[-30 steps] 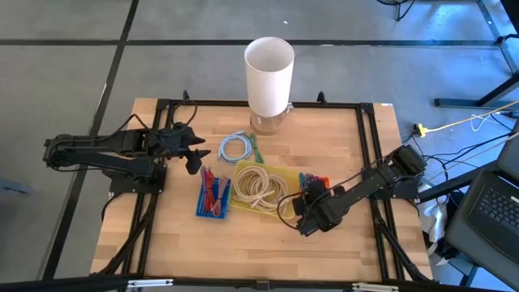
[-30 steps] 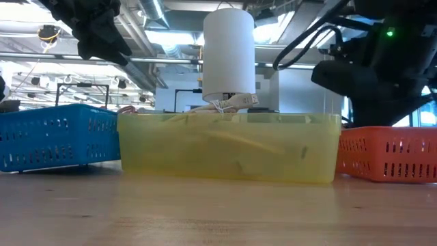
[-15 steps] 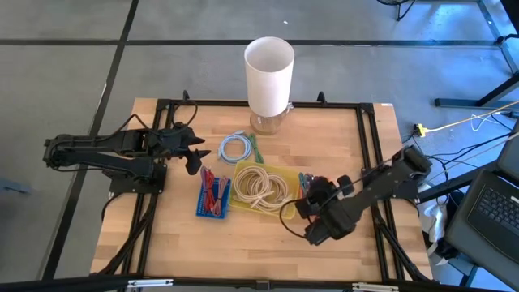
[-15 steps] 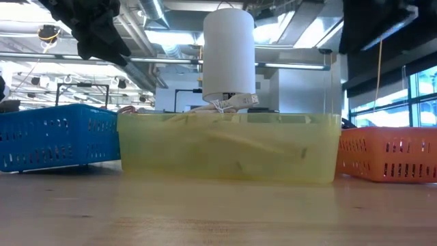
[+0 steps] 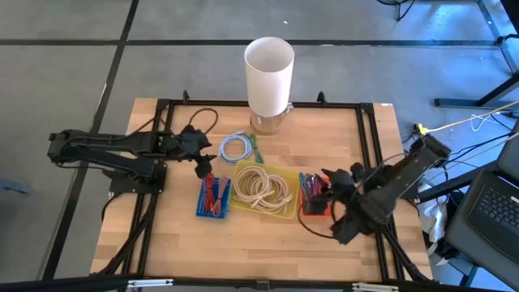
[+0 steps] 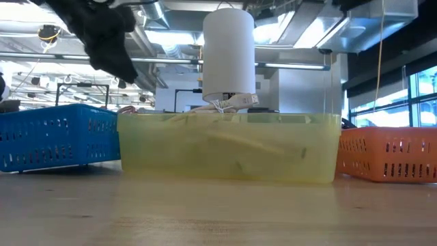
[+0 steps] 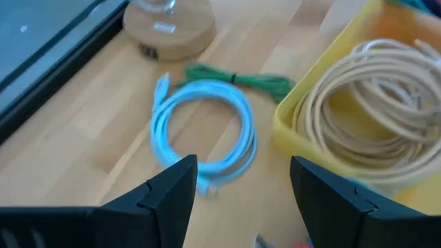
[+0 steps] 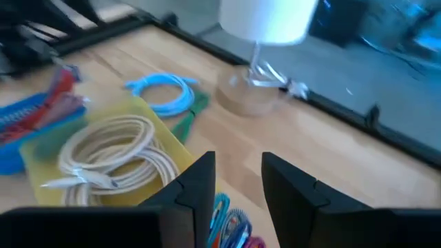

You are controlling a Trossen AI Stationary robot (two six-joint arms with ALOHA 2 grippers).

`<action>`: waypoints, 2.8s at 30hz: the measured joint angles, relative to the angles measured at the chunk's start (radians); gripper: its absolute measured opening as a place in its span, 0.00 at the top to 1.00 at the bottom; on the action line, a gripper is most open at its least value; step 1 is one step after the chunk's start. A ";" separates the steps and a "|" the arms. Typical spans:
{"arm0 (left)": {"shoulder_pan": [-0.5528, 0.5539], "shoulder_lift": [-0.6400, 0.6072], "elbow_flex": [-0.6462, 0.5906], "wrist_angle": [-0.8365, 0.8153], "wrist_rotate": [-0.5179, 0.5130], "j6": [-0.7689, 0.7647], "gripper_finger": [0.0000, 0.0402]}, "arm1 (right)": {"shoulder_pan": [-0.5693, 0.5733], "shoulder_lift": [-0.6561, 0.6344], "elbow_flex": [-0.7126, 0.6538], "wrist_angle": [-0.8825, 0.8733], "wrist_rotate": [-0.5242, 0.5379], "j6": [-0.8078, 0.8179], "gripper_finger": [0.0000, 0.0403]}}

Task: Pick & Place USB Port
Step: Put the green charger cable into the blue bin

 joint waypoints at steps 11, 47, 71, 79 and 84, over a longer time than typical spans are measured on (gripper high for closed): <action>0.101 0.175 0.004 0.260 0.086 0.241 0.44 | 0.246 -0.241 -0.113 0.019 0.298 -0.014 0.70; 0.267 1.050 0.680 -0.007 0.144 1.400 0.46 | 0.298 -0.302 -0.181 0.024 0.260 -0.064 0.70; 0.182 1.108 0.682 -0.032 0.261 1.349 0.58 | 0.298 -0.302 -0.181 0.026 0.257 -0.065 0.70; 0.179 1.136 0.684 -0.024 0.261 1.405 0.62 | 0.298 -0.302 -0.181 0.027 0.257 -0.065 0.70; 0.182 1.137 0.683 -0.018 0.307 1.436 0.87 | 0.298 -0.302 -0.181 0.027 0.260 -0.065 0.70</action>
